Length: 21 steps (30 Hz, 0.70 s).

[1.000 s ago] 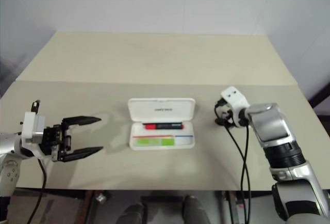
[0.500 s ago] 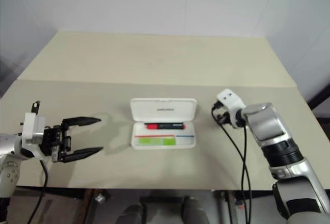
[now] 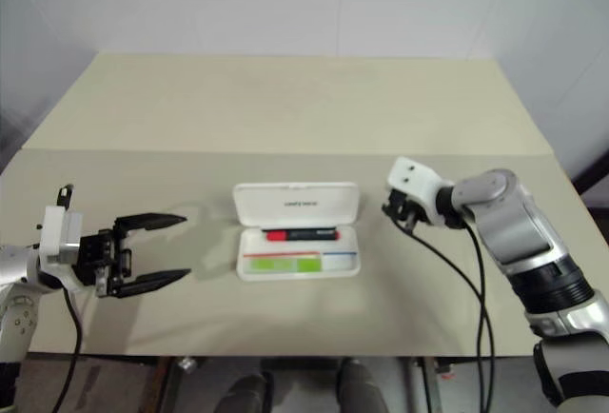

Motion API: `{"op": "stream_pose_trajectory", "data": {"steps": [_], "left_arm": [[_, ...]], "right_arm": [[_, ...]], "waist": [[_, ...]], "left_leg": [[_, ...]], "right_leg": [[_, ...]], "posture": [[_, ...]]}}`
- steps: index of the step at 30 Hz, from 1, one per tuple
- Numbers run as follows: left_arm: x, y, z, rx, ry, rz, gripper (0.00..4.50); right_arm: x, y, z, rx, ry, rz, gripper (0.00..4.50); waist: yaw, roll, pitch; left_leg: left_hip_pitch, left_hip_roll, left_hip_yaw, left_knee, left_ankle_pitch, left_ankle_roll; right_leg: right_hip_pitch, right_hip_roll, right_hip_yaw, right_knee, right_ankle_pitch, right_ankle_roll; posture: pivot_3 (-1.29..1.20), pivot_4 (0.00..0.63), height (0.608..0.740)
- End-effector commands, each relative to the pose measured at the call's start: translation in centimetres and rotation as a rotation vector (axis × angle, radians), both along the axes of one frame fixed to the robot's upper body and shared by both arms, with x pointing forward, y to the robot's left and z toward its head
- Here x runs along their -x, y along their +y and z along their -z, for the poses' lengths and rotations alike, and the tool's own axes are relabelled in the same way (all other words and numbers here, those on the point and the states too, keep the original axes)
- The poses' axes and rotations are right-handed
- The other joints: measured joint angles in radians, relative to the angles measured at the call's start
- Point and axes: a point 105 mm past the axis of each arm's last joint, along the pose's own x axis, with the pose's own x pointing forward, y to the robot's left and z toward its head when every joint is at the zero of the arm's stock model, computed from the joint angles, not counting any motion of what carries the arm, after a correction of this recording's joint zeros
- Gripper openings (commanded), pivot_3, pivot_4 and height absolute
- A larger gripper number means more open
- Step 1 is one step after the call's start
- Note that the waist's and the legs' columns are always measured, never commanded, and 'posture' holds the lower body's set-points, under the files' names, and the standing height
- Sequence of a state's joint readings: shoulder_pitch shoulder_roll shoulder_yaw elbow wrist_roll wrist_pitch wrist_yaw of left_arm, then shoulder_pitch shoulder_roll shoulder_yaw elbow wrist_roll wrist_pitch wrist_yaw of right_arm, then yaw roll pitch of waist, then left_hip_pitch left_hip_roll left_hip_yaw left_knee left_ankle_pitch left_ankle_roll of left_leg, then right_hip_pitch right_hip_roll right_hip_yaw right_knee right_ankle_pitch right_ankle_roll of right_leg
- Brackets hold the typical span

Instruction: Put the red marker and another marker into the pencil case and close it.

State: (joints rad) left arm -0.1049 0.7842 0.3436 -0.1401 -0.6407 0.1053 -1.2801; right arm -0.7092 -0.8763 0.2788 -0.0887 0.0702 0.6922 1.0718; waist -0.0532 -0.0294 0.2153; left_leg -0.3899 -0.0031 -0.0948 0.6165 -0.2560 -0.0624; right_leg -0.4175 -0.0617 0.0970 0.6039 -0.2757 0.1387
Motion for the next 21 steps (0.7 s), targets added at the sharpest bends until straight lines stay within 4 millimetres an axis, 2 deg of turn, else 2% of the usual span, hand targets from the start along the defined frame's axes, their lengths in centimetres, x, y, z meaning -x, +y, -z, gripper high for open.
{"op": "stream_pose_trajectory", "data": {"steps": [1,8,15,21], "left_arm": [[0.1,0.5,-0.7,0.023,-0.04,-0.007,4.17],[0.1,0.6,-0.6,0.017,-0.037,-0.014,4.17],[0.1,0.4,-0.7,0.018,-0.042,-0.017,4.17],[0.4,0.4,-0.8,0.017,-0.044,-0.028,4.17]], "right_arm": [[2.2,2.0,-1.4,-0.01,0.0,-0.164,1.13],[4.9,4.3,-0.8,0.017,0.043,-0.354,1.13],[5.1,6.5,-0.5,-0.01,0.037,-0.437,1.13],[5.3,7.5,0.1,-0.007,0.053,-0.457,1.13]], "waist": [[-0.003,0.0,0.0],[0.0,0.0,0.0],[0.0,0.0,0.0],[0.0,0.0,0.0]], "left_leg": [[0.0,0.0,0.0,0.0,0.0,0.0],[0.001,0.0,0.0,0.001,0.0,0.0],[0.001,0.0,0.0,0.003,0.0,0.0],[0.001,0.0,-0.001,0.003,0.0,0.0]], "right_leg": [[0.0,0.0,0.0,0.0,0.0,0.0],[0.001,0.0,0.0,0.001,0.0,-0.001],[0.001,0.0,0.0,0.002,0.0,-0.001],[0.001,0.0,0.0,0.003,0.0,-0.001]], "posture": [[0.0,0.15,0.74],[0.0,0.15,0.74],[0.0,0.15,0.74],[0.0,0.15,0.74]]}}
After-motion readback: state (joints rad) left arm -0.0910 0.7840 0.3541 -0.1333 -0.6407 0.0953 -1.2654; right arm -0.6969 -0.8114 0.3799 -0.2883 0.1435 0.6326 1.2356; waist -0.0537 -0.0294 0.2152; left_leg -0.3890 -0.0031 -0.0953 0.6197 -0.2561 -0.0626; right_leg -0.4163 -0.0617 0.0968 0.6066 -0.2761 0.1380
